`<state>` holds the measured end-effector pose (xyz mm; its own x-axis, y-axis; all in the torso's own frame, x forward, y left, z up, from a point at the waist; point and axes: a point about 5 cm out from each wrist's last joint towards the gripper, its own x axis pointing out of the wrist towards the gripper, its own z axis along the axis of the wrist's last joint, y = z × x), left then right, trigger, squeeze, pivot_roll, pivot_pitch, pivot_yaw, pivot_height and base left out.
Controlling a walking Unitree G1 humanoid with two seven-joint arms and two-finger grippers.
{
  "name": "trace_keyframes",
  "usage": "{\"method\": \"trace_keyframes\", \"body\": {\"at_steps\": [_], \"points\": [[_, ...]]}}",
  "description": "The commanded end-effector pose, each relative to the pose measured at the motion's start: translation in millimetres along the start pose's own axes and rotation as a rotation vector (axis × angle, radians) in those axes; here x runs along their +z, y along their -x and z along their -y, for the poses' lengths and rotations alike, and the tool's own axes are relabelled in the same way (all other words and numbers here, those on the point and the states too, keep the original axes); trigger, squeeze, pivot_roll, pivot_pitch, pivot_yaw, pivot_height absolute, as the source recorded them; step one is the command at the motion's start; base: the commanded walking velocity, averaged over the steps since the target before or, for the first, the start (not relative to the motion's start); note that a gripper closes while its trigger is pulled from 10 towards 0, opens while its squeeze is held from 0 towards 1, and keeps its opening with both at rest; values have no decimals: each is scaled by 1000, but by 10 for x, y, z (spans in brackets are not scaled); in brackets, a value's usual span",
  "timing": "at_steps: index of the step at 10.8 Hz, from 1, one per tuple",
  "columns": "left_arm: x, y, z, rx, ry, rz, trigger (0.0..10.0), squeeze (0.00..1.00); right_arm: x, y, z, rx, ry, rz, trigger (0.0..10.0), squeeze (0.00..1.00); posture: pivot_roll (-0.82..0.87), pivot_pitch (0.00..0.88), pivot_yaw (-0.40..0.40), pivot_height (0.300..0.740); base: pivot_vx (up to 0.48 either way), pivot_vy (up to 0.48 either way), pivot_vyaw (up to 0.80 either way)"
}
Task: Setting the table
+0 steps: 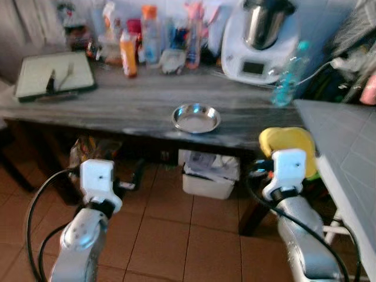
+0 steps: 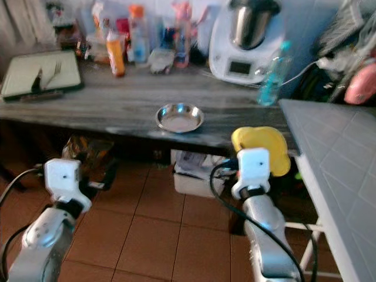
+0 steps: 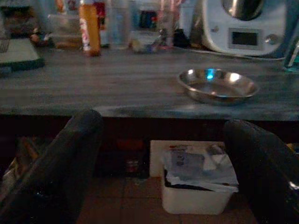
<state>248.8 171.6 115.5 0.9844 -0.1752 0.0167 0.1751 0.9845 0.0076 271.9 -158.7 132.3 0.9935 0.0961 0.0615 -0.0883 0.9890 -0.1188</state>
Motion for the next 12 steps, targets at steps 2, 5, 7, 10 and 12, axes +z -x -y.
{"method": "trace_keyframes", "body": {"at_steps": [2, 5, 7, 10, 12], "points": [[23, 44, 23, 3, 11, 6, 10000, 0, 109, -41, -20, 12, 8, 35, 10000, 0, 113, 2, -52, 740, 281, 0, 0], [24, 33, 20, 5, 11, 5, 10000, 0, 122, -68, -70, 39, 27, 40, 10000, 0, 119, 5, -58, 740, 309, 0, 0], [27, 32, 14, 6, 7, 3, 10000, 0, 126, -74, -73, 45, 32, 41, 10000, 0, 120, 6, -58, 740, 306, 0, 0], [32, 20, 29, -3, 8, 3, 10000, 0, 136, -81, -98, 55, 44, 47, 10000, 0, 118, 7, -54, 740, 307, 0, 0], [34, 2, 43, -5, 8, 5, 10000, 0, 151, -105, -99, 62, 51, 54, 10000, 0, 119, 5, -55, 740, 309, 0, 0]]}}
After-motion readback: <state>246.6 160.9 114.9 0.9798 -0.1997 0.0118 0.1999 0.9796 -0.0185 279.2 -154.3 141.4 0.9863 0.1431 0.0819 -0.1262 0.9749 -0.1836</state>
